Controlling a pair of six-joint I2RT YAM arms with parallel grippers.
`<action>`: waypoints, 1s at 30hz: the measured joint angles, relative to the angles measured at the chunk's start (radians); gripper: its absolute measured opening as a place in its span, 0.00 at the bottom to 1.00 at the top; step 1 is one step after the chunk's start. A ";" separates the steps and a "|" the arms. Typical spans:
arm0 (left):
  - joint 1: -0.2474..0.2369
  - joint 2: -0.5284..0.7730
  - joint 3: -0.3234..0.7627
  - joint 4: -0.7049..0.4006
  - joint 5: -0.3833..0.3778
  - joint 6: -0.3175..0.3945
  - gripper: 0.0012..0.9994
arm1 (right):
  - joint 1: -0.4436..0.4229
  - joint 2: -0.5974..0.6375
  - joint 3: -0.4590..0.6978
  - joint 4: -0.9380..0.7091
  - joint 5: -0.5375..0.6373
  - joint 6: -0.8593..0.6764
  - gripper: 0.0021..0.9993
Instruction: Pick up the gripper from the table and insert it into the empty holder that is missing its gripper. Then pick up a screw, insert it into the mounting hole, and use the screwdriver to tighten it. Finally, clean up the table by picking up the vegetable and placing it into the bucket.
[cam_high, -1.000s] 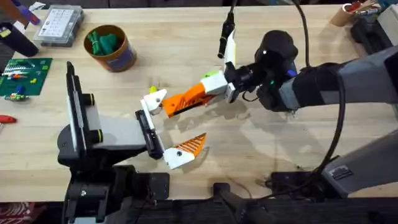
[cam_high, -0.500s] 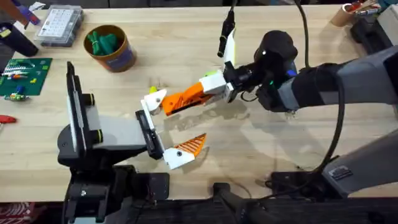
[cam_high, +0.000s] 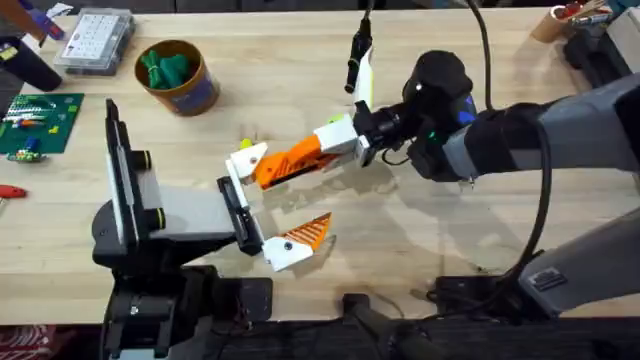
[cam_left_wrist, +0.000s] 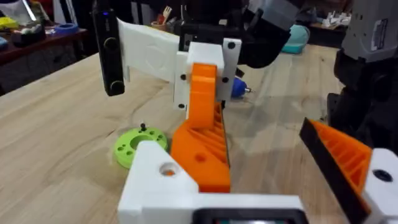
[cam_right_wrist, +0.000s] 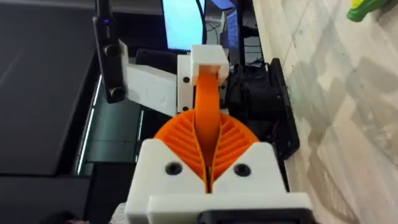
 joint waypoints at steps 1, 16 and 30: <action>0.000 0.000 0.000 0.000 -0.001 0.000 0.99 | 0.000 0.000 0.000 0.000 0.003 -0.003 0.02; 0.000 0.000 0.000 0.003 -0.020 0.000 0.99 | 0.008 0.000 0.001 -0.003 0.032 -0.030 0.02; 0.004 0.000 0.000 0.004 -0.031 -0.001 0.99 | 0.011 0.000 0.100 -0.243 0.015 -0.106 0.02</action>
